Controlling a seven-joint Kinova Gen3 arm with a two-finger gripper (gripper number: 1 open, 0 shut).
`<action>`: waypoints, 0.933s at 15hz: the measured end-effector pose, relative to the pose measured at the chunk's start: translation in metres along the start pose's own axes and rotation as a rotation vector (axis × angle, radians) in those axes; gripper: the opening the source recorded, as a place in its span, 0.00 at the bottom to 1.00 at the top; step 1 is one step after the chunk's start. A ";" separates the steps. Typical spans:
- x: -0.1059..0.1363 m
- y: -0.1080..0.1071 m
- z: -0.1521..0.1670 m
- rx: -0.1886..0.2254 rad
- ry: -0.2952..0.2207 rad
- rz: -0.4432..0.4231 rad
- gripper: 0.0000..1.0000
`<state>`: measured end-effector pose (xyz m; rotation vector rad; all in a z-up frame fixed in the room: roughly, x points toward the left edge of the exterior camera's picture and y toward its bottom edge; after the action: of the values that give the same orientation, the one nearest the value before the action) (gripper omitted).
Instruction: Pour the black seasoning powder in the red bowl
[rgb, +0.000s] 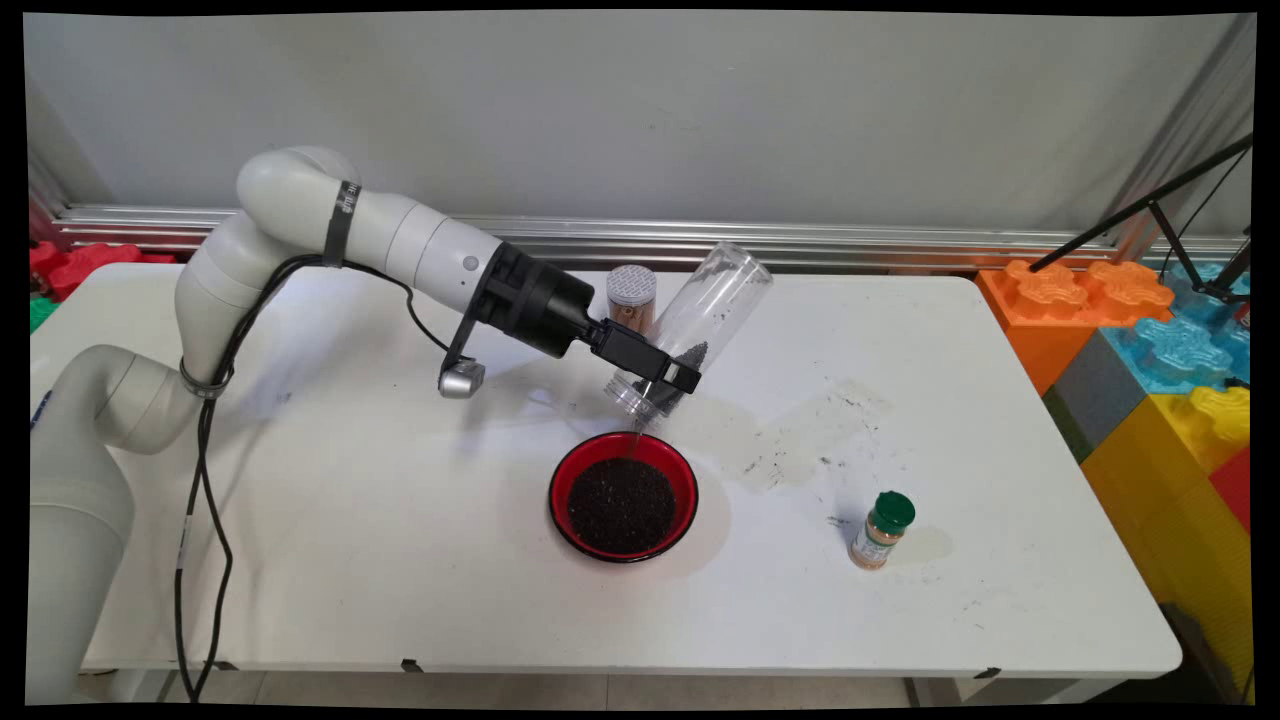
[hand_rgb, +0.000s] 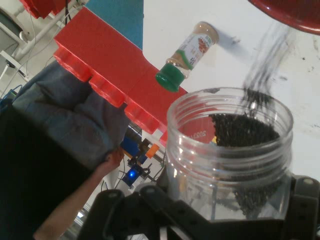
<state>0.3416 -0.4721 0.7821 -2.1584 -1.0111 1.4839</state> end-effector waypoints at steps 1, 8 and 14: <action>0.000 0.000 0.000 0.000 -0.002 0.002 0.00; 0.000 -0.001 0.000 0.005 -0.009 0.018 0.00; 0.002 -0.001 0.001 0.008 -0.010 0.033 0.00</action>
<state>0.3409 -0.4702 0.7805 -2.1746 -0.9759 1.5129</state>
